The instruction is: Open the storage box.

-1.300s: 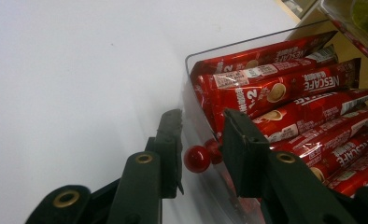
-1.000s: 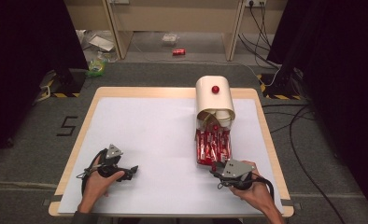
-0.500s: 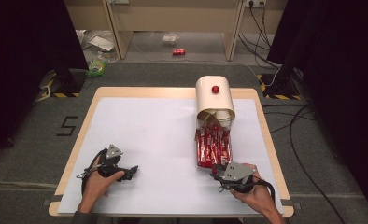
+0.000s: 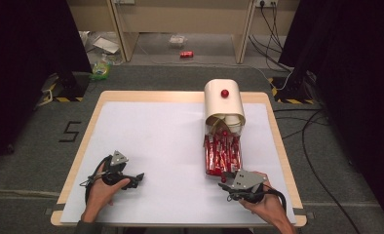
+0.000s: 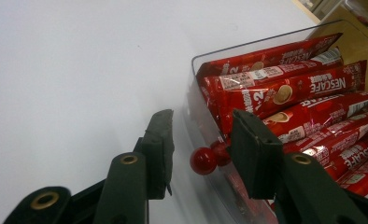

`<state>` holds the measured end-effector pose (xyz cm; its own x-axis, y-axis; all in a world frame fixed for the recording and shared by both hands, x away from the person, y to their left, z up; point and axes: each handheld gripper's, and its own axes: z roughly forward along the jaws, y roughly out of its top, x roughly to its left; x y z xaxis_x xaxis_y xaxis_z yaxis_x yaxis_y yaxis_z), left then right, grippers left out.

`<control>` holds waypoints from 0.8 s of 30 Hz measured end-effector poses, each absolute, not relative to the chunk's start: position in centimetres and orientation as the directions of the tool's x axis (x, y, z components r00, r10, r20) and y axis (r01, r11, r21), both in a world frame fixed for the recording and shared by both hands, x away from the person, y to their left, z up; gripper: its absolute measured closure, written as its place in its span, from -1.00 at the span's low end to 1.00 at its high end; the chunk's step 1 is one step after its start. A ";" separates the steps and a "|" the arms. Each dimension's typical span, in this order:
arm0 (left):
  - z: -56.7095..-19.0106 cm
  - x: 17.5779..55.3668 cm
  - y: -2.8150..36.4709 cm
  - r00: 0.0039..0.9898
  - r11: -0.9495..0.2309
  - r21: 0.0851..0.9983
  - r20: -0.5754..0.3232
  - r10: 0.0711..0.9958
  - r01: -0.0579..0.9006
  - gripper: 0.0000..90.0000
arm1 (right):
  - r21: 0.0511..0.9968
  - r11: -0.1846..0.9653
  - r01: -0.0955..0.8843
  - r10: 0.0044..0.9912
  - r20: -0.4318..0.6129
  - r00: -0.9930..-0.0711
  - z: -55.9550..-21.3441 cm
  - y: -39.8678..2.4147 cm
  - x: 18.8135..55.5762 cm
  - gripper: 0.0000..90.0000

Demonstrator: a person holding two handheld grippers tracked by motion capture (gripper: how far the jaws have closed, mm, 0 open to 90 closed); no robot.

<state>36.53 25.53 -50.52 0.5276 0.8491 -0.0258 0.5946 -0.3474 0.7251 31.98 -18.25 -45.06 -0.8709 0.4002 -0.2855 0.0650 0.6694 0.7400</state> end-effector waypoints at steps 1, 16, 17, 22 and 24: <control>-50.5 36.5 25.5 0.528 -0.347 0.725 -0.026 0.849 0.595 -1.00 | 0.740 0.669 0.065 0.400 -0.285 -0.871 -45.1 -18.3 32.0 0.33; -50.5 36.5 25.5 0.527 -0.347 0.725 -0.026 0.849 0.595 -1.00 | 0.784 0.613 0.094 0.460 -0.258 -0.849 -44.1 -18.5 32.1 0.25; -50.5 36.5 25.5 0.527 -0.347 0.725 -0.026 0.849 0.595 -1.00 | 0.784 0.613 0.094 0.460 -0.258 -0.849 -44.1 -18.5 32.1 0.25; -50.5 36.5 25.5 0.527 -0.347 0.725 -0.026 0.849 0.595 -1.00 | 0.800 0.589 0.117 0.496 -0.244 -0.833 -43.8 -18.7 32.3 0.24; -50.5 36.5 25.5 0.527 -0.347 0.725 -0.026 0.849 0.595 -1.00 | 0.801 0.586 0.121 0.501 -0.241 -0.831 -43.8 -18.7 32.3 0.23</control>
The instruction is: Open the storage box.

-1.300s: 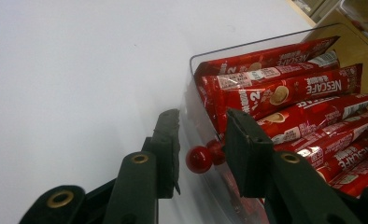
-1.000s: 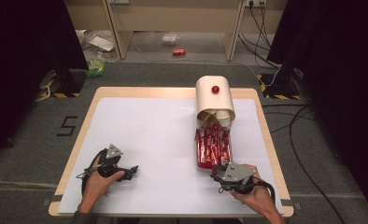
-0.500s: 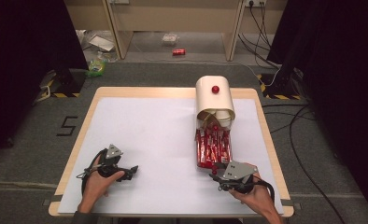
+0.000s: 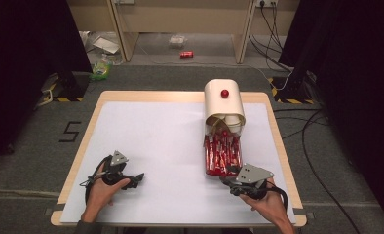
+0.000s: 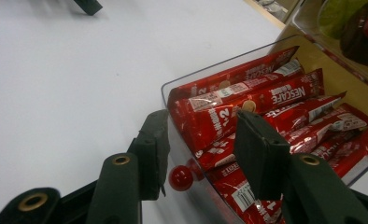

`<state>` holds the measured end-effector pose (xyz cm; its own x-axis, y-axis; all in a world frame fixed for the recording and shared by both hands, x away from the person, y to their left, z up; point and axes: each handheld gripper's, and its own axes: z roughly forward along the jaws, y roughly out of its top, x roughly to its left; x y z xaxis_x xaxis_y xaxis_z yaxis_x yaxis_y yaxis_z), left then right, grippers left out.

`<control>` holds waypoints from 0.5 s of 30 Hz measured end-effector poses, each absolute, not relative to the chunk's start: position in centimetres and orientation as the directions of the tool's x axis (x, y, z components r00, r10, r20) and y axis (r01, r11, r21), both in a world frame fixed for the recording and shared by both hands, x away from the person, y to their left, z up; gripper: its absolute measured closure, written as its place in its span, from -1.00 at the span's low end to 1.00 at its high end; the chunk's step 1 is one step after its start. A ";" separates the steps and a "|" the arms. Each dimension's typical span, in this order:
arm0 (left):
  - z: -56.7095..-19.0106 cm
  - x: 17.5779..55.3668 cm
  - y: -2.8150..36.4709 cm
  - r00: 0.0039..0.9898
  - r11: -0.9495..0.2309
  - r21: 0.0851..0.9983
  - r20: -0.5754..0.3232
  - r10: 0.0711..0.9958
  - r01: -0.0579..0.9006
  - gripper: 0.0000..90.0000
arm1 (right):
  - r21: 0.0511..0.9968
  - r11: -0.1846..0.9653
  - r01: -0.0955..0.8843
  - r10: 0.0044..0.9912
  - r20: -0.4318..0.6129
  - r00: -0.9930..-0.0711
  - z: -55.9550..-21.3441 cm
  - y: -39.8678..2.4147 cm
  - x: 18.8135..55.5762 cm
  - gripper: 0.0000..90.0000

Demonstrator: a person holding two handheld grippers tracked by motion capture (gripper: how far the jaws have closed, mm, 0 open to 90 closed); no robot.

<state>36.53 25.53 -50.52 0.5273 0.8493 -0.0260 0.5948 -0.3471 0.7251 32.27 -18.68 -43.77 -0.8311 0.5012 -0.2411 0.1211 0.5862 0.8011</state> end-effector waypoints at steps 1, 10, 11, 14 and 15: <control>-50.5 36.5 25.5 0.527 -0.347 0.725 -0.026 0.849 0.595 -1.00 | 0.801 0.586 0.125 0.506 -0.241 -0.828 -43.7 -18.7 32.3 0.23; -50.5 36.5 25.5 0.527 -0.346 0.726 -0.026 0.850 0.595 -1.00 | 0.809 0.566 0.158 0.543 -0.222 -0.810 -43.6 -18.9 32.6 0.22; -50.5 36.5 25.5 0.527 -0.346 0.726 -0.026 0.850 0.595 -1.00 | 0.809 0.566 0.158 0.543 -0.222 -0.810 -43.6 -18.9 32.6 0.22; -50.5 36.5 25.5 0.527 -0.346 0.726 -0.027 0.850 0.595 -1.00 | 0.815 0.553 0.171 0.562 -0.214 -0.799 -43.5 -19.1 32.8 0.21; -50.5 36.5 25.5 0.526 -0.345 0.725 -0.028 0.850 0.596 -1.00 | 0.818 0.546 0.179 0.571 -0.207 -0.795 -43.5 -19.1 32.9 0.20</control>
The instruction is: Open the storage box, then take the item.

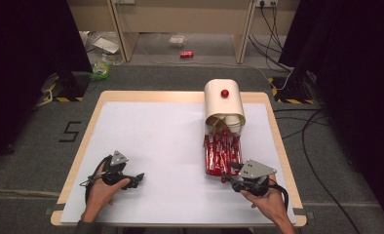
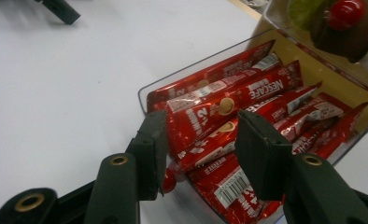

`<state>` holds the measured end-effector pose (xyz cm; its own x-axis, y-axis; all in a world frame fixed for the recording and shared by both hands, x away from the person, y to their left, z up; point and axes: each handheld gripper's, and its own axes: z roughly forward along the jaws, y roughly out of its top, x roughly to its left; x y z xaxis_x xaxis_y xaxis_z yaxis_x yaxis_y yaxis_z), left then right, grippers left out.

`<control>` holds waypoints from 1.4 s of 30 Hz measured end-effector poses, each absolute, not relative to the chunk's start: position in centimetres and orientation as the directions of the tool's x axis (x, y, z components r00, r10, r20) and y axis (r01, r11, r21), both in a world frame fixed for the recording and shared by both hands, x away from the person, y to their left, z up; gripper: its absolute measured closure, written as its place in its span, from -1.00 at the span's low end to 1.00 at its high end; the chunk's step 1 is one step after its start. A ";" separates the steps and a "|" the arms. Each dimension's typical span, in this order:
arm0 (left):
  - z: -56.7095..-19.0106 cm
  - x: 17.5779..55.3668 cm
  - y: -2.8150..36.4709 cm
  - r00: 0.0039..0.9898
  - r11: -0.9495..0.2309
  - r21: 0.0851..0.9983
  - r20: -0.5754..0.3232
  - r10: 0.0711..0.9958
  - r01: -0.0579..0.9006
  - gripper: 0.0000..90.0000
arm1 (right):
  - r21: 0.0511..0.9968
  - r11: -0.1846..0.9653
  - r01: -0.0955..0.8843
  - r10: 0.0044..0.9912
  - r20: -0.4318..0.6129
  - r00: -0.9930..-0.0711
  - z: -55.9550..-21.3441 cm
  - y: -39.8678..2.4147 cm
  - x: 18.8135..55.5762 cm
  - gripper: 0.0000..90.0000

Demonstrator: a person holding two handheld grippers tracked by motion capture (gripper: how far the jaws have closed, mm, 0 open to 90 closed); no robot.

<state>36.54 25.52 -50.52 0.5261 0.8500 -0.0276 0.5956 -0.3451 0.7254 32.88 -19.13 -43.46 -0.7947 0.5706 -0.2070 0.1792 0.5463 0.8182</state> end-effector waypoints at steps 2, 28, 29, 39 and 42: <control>-50.5 36.5 25.5 0.526 -0.345 0.725 -0.027 0.850 0.596 -1.00 | 0.823 0.533 0.194 0.588 -0.195 -0.785 -43.4 -19.3 33.0 0.19; -50.5 36.5 25.5 0.527 -0.346 0.725 -0.027 0.850 0.596 -1.00 | 0.843 0.439 0.312 0.718 -0.120 -0.686 -43.1 -20.0 34.6 0.09; -50.5 36.5 25.5 0.526 -0.346 0.725 -0.028 0.850 0.596 -1.00 | 0.843 0.439 0.312 0.720 -0.122 -0.683 -43.0 -20.0 34.6 0.09; -50.5 36.5 25.5 0.526 -0.344 0.726 -0.028 0.850 0.596 -1.00 | 0.841 0.428 0.330 0.735 -0.111 -0.669 -42.8 -19.9 35.3 0.10; -50.5 36.5 25.5 0.525 -0.344 0.726 -0.028 0.851 0.596 -1.00 | 0.839 0.430 0.332 0.735 -0.111 -0.669 -42.8 -19.9 35.5 0.11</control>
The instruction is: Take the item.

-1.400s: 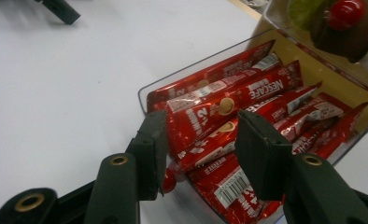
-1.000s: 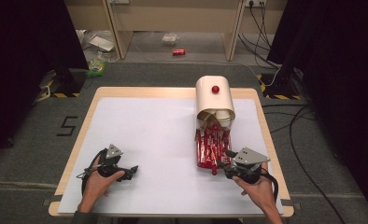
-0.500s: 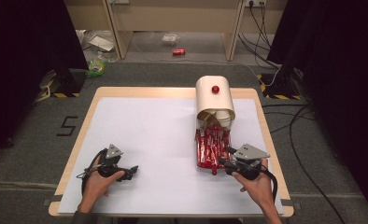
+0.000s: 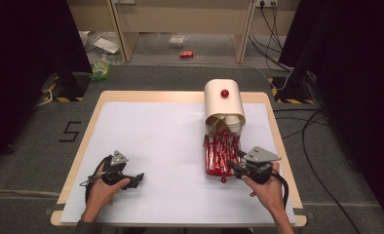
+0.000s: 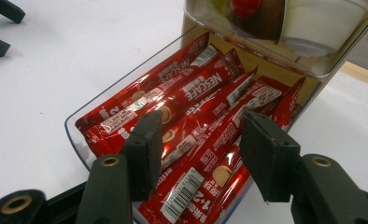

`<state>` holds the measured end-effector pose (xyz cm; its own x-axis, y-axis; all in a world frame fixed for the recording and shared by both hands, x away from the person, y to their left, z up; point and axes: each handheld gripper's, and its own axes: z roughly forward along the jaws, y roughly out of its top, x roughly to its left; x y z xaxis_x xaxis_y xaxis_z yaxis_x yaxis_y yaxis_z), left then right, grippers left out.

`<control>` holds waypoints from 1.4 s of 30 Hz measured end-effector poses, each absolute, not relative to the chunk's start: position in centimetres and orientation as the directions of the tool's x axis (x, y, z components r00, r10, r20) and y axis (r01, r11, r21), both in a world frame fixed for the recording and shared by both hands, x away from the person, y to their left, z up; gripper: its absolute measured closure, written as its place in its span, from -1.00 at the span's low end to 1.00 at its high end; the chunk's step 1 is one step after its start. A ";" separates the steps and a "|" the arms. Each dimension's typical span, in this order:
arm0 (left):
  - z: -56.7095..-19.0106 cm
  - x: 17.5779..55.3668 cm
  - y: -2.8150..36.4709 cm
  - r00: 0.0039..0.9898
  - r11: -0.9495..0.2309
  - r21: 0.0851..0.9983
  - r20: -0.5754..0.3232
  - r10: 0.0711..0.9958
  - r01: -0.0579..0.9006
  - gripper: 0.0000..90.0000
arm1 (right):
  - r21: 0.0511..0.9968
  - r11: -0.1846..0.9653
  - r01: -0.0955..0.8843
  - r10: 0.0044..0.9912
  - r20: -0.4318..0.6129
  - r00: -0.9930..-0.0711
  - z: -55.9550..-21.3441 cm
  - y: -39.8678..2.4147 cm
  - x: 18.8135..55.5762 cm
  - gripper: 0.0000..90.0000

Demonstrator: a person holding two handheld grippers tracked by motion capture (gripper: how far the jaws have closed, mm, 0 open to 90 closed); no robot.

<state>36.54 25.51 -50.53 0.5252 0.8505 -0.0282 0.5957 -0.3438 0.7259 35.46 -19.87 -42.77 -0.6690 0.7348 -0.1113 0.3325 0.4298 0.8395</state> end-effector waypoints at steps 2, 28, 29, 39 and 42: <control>-50.5 36.5 25.5 0.526 -0.346 0.725 -0.027 0.850 0.596 -1.00 | 0.838 0.427 0.338 0.740 -0.109 -0.664 -42.7 -19.8 35.7 0.11; -50.5 36.5 25.5 0.526 -0.346 0.725 -0.027 0.850 0.595 -1.00 | 0.806 0.400 0.437 0.793 -0.065 -0.606 -43.6 -18.6 38.1 0.33; -50.5 36.5 25.5 0.526 -0.346 0.726 -0.027 0.850 0.595 -1.00 | 0.802 0.401 0.444 0.798 -0.067 -0.599 -43.7 -18.4 38.2 0.36; -50.5 36.5 25.5 0.526 -0.346 0.726 -0.027 0.850 0.595 -1.00 | 0.787 0.405 0.465 0.811 -0.074 -0.581 -43.9 -18.2 38.8 0.42; -50.5 36.5 25.5 0.528 -0.348 0.724 -0.026 0.849 0.595 -1.00 | 0.786 0.403 0.469 0.812 -0.071 -0.579 -43.9 -18.2 38.9 0.43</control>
